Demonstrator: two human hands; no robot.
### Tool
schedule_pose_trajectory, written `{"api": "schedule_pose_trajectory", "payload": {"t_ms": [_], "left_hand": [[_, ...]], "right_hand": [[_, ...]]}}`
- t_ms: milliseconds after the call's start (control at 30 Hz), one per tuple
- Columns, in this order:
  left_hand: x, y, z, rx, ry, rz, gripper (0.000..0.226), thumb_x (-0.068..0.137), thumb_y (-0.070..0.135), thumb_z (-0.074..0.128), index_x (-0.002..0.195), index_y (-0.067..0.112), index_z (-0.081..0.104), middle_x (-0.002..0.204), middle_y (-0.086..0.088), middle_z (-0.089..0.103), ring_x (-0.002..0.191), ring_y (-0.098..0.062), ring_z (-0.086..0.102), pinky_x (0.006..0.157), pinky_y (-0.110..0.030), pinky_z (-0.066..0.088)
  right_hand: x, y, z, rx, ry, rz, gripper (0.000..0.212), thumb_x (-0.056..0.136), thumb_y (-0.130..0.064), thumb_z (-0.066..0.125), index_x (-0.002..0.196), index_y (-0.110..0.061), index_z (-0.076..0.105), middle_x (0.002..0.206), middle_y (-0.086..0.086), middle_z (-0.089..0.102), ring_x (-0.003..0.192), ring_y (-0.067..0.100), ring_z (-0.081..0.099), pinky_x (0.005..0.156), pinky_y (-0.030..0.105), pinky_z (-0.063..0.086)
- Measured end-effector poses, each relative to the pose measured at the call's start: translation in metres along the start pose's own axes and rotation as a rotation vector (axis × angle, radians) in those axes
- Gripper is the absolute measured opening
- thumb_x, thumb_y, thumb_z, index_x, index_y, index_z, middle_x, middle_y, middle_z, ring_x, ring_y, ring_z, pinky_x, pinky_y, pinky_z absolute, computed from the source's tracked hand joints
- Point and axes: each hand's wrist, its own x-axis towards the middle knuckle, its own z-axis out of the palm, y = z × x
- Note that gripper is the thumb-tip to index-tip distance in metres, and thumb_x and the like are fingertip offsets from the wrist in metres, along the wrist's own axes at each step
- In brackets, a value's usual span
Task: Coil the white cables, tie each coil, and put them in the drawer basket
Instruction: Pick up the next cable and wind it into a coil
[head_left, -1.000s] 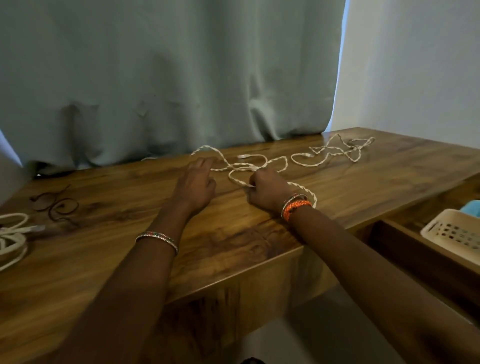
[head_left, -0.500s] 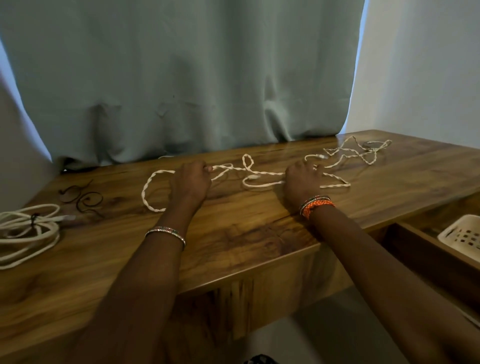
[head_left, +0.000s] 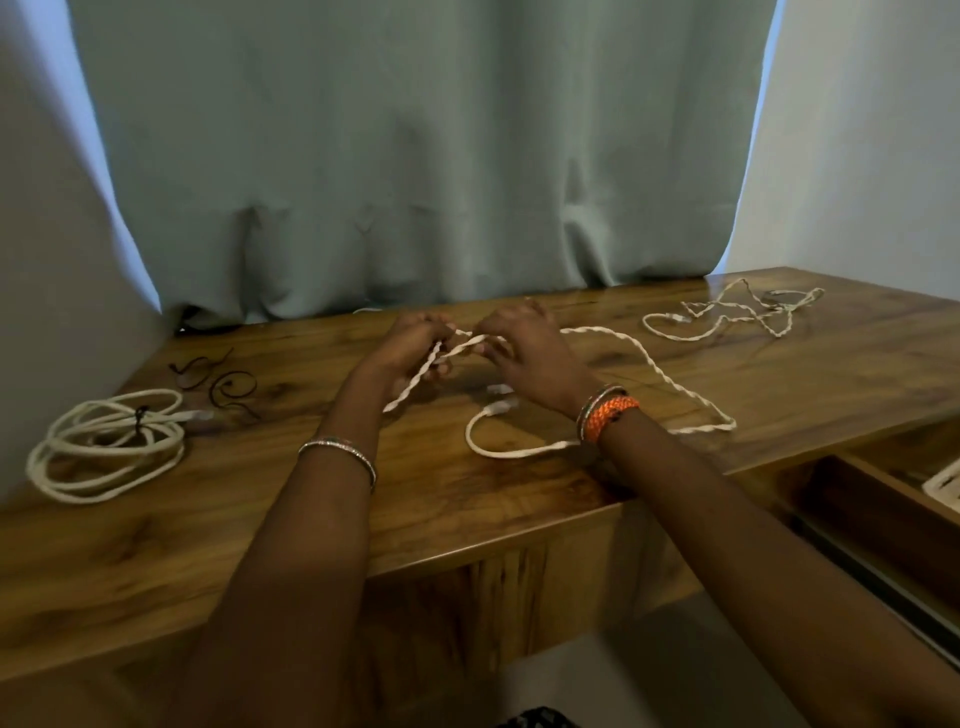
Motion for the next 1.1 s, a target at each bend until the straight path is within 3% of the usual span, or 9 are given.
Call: {"api": "schedule_pose_trajectory", "payload": {"t_ms": [133, 267, 400, 500, 667, 767, 900, 967, 1100], "left_hand": [[-0.002, -0.001, -0.011, -0.107, 0.071, 0.013, 0.017, 0.089, 0.001, 0.05, 0.101, 0.012, 0.054, 0.065, -0.004, 0.066, 0.049, -0.013, 0.058, 0.043, -0.022, 0.044], [0.007, -0.004, -0.024, -0.123, 0.282, 0.071, 0.018, 0.094, 0.004, 0.044, 0.109, 0.01, 0.053, 0.067, -0.001, 0.065, 0.038, -0.004, 0.057, 0.043, -0.02, 0.039], [0.008, -0.005, -0.028, -0.093, 0.413, 0.131, 0.012, 0.099, 0.014, 0.039, 0.108, 0.017, 0.045, 0.073, 0.001, 0.064, 0.035, -0.005, 0.054, 0.034, -0.012, 0.035], [0.009, -0.009, -0.027, -0.022, 0.493, 0.205, 0.013, 0.097, 0.011, 0.042, 0.108, 0.018, 0.043, 0.073, 0.002, 0.064, 0.045, -0.011, 0.057, 0.033, -0.015, 0.041], [0.013, -0.012, -0.024, -0.377, 0.36, 0.071, 0.024, 0.093, 0.0, 0.049, 0.112, 0.009, 0.038, 0.075, -0.011, 0.061, 0.038, -0.013, 0.061, 0.038, -0.019, 0.049], [0.015, -0.014, -0.018, -0.425, 0.285, 0.076, 0.032, 0.093, 0.002, 0.053, 0.12, 0.006, 0.036, 0.075, -0.013, 0.061, 0.042, -0.015, 0.064, 0.042, -0.022, 0.052], [0.017, -0.012, -0.018, -0.451, 0.234, 0.141, 0.037, 0.093, 0.004, 0.053, 0.123, 0.011, 0.032, 0.066, -0.008, 0.068, 0.047, -0.015, 0.065, 0.046, -0.023, 0.054], [0.02, -0.012, -0.019, -0.392, 0.179, 0.171, 0.041, 0.095, 0.006, 0.049, 0.131, 0.011, 0.032, 0.071, -0.003, 0.072, 0.063, -0.014, 0.069, 0.06, -0.028, 0.057], [0.021, -0.014, -0.014, -0.356, 0.112, 0.172, 0.044, 0.097, -0.001, 0.041, 0.137, 0.013, 0.031, 0.095, -0.01, 0.067, 0.083, -0.015, 0.068, 0.082, -0.042, 0.051]], "right_hand": [[0.01, 0.0, -0.017, 0.179, -0.089, 0.126, 0.011, 0.084, -0.024, 0.067, 0.084, -0.014, 0.07, 0.067, -0.002, 0.06, 0.065, 0.013, 0.053, 0.058, 0.026, 0.035], [0.007, 0.007, -0.031, 0.283, -0.081, 0.241, 0.03, 0.084, -0.034, 0.064, 0.059, -0.017, 0.067, 0.052, -0.001, 0.058, 0.048, 0.006, 0.047, 0.055, 0.026, 0.036], [-0.001, 0.02, -0.024, 0.103, -0.086, 0.348, 0.046, 0.084, -0.027, 0.059, 0.043, -0.015, 0.042, 0.043, 0.0, 0.039, 0.043, 0.013, 0.036, 0.051, 0.031, 0.029], [-0.01, 0.032, -0.014, 0.022, -0.074, 0.39, 0.04, 0.083, -0.029, 0.06, 0.046, -0.015, 0.052, 0.048, 0.004, 0.048, 0.052, 0.021, 0.047, 0.056, 0.029, 0.031], [-0.008, 0.04, -0.01, -0.314, -0.122, 0.38, 0.018, 0.081, -0.024, 0.057, 0.095, -0.015, 0.064, 0.104, 0.01, 0.063, 0.109, 0.032, 0.052, 0.102, 0.045, 0.031], [0.0, 0.028, -0.011, -0.031, -0.078, 0.24, 0.033, 0.077, -0.01, 0.057, 0.108, -0.018, 0.067, 0.112, 0.008, 0.064, 0.11, 0.029, 0.056, 0.096, 0.039, 0.041], [0.01, 0.004, -0.007, 0.017, -0.401, 0.207, 0.046, 0.079, -0.021, 0.064, 0.124, -0.028, 0.058, 0.137, 0.003, 0.048, 0.131, 0.026, 0.035, 0.109, 0.045, 0.022], [0.01, 0.0, -0.001, -0.008, -0.317, 0.229, 0.05, 0.078, -0.019, 0.063, 0.127, -0.024, 0.054, 0.135, 0.005, 0.049, 0.129, 0.026, 0.038, 0.106, 0.043, 0.024], [0.005, -0.013, 0.003, 0.318, 0.215, 0.13, 0.03, 0.068, -0.01, 0.052, 0.096, -0.007, 0.063, 0.095, 0.005, 0.061, 0.091, 0.022, 0.057, 0.082, 0.041, 0.049]]}}
